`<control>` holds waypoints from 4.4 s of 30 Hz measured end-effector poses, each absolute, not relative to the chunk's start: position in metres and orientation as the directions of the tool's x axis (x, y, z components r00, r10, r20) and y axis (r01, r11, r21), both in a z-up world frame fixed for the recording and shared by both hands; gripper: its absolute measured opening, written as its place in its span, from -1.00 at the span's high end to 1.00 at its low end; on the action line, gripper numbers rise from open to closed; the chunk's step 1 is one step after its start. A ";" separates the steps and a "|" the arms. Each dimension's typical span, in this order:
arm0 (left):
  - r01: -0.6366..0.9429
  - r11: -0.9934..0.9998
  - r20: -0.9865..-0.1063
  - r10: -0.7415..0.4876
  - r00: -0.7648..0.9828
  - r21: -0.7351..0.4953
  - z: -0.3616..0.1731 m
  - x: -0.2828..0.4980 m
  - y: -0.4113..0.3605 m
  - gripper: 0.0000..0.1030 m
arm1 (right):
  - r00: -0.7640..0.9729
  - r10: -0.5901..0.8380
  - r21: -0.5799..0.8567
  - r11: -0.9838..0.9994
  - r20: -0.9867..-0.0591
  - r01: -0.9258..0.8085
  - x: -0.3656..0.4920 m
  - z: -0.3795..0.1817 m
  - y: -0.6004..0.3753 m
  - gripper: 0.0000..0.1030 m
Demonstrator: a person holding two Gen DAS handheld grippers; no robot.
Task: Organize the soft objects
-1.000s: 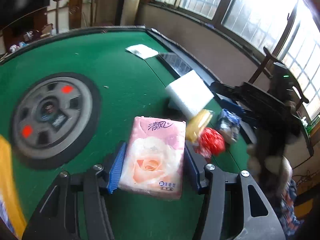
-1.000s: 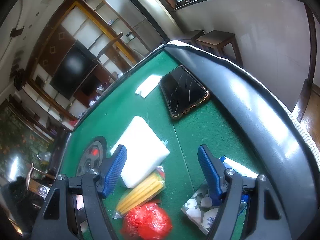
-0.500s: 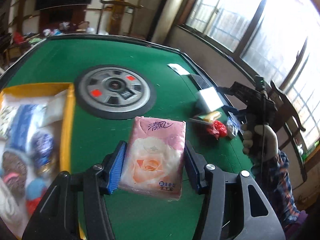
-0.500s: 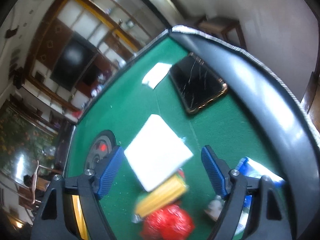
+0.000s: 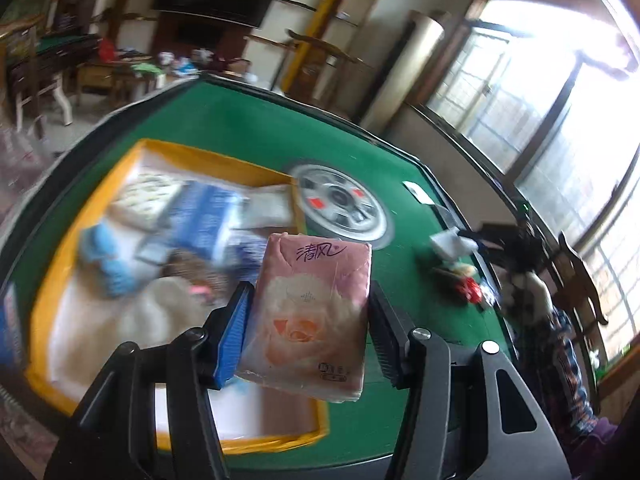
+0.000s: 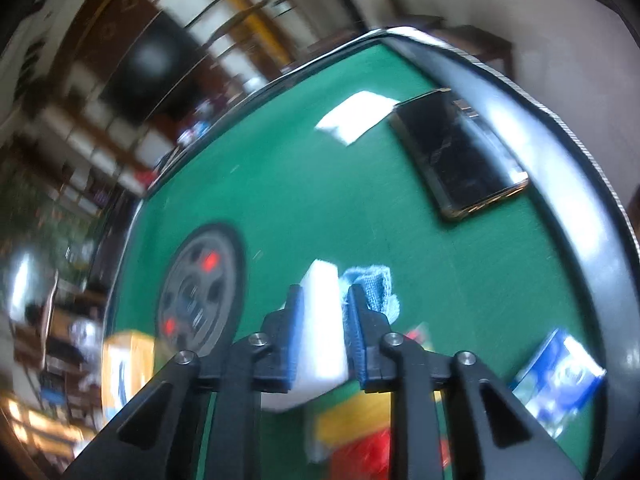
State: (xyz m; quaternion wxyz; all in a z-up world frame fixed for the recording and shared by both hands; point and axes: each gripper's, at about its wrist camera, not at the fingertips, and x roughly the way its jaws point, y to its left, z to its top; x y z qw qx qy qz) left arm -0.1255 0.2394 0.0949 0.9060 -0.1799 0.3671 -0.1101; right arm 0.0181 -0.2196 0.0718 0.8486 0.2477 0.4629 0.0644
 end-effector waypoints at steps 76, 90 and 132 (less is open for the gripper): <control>-0.125 0.966 -0.813 -0.115 0.570 -0.225 0.054 -0.170 0.323 -0.51 | 0.484 0.189 0.151 0.982 -0.854 -0.116 -0.003 0.013 -0.013 -0.35; -0.142 0.919 -0.740 -0.196 0.643 -0.367 0.057 -0.177 0.332 -0.51 | 0.448 0.339 0.379 0.925 -0.828 0.000 -0.004 0.016 -0.052 -0.34; -0.115 0.844 -0.572 -0.249 0.781 -0.524 0.061 -0.212 0.382 -0.51 | 0.044 0.581 0.465 0.692 -0.813 -0.552 -0.088 0.025 0.208 -0.35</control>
